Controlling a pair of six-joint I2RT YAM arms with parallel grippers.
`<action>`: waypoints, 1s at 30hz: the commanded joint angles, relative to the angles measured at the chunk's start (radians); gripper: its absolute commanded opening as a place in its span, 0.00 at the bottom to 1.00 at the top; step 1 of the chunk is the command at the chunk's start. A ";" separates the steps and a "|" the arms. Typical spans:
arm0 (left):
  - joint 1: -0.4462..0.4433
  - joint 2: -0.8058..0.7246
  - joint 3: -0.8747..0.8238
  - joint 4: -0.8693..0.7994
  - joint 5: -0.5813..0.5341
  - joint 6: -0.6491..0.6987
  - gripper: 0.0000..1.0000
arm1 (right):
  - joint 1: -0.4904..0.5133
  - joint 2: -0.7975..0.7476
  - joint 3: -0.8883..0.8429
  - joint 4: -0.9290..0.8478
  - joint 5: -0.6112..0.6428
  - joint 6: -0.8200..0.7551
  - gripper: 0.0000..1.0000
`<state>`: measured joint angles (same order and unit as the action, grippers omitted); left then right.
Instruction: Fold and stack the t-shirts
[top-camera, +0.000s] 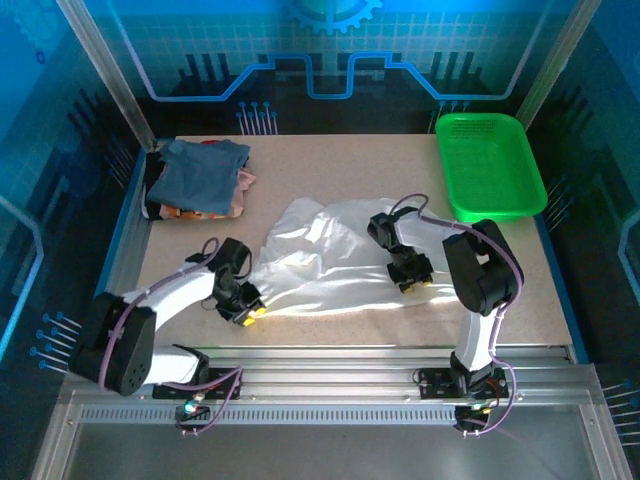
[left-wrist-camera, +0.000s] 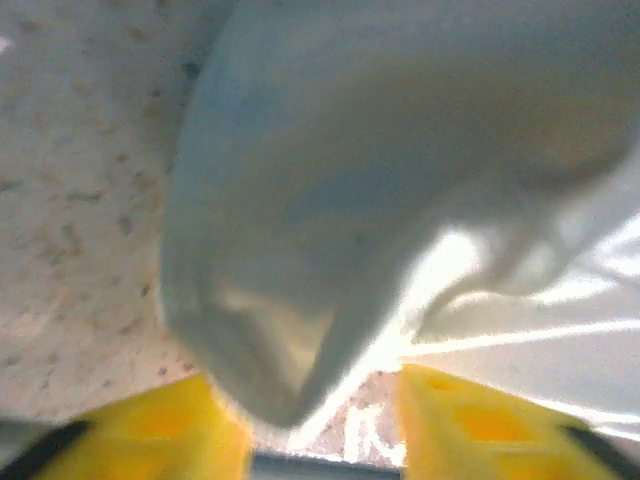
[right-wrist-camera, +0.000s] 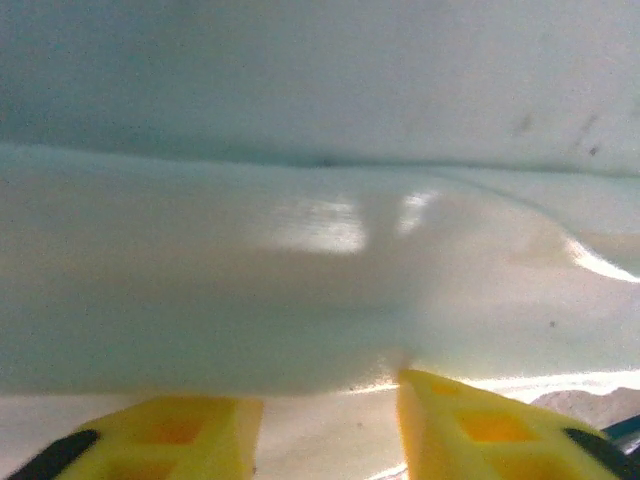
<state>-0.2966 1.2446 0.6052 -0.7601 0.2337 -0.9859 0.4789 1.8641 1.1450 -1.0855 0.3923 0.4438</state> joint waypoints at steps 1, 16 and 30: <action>-0.004 -0.033 0.138 -0.090 -0.028 -0.023 0.60 | 0.023 -0.067 0.016 -0.024 -0.029 -0.007 0.53; 0.068 0.335 0.406 0.162 -0.023 -0.050 0.83 | 0.027 -0.296 0.122 0.009 -0.228 -0.078 0.77; 0.073 0.410 0.384 0.225 -0.055 -0.120 0.78 | 0.026 -0.329 0.088 0.005 -0.228 -0.061 0.76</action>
<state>-0.2291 1.6547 1.0046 -0.5323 0.1833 -1.0939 0.4927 1.5520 1.2453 -1.0618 0.1745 0.3836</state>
